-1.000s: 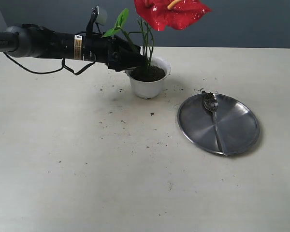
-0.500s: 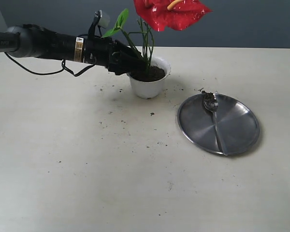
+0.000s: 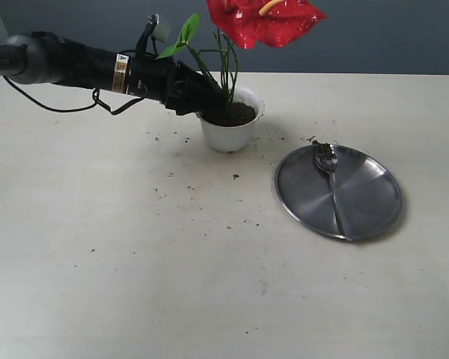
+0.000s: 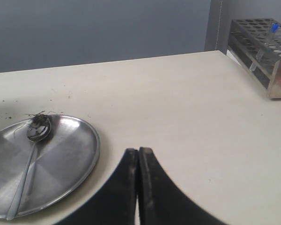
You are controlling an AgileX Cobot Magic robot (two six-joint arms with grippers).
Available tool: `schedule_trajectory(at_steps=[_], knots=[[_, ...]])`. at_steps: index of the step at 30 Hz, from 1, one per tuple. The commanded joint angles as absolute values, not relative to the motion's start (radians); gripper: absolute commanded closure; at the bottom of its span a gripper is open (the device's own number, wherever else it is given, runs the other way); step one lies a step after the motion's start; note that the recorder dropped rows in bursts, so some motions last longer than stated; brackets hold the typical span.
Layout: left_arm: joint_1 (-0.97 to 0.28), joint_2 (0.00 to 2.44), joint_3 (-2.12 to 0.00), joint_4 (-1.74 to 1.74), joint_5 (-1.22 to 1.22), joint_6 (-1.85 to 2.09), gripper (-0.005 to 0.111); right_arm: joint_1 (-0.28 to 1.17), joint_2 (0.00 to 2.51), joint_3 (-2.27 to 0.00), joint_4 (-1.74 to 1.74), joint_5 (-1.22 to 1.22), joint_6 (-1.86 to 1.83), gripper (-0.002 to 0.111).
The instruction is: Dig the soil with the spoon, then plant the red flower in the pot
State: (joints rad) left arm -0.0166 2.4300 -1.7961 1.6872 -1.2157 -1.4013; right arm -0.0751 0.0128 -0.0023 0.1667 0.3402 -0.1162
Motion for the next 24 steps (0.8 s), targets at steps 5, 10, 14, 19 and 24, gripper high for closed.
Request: schedule_trajectory(at_steps=[5, 10, 14, 19, 24], knots=[[-0.022, 2.377, -1.795, 1.744, -1.221, -1.441, 0.034, -0.079, 0.009, 0.000, 0.166, 0.335, -0.116, 0.109], [-0.020, 2.377, -1.795, 1.744, -1.221, -1.465, 0.034, -0.079, 0.009, 0.000, 0.166, 0.335, -0.116, 0.109], [-0.015, 2.377, -1.795, 1.744, -1.221, -1.492, 0.034, -0.079, 0.009, 0.000, 0.166, 0.335, -0.116, 0.109], [0.015, 2.377, -1.795, 1.744, -1.221, -1.525, 0.034, -0.079, 0.009, 0.000, 0.166, 0.335, -0.116, 0.109], [0.032, 2.357, -1.753, 1.744, -1.221, -1.525, 0.030, -0.079, 0.009, 0.000, 0.166, 0.335, -0.116, 0.109]])
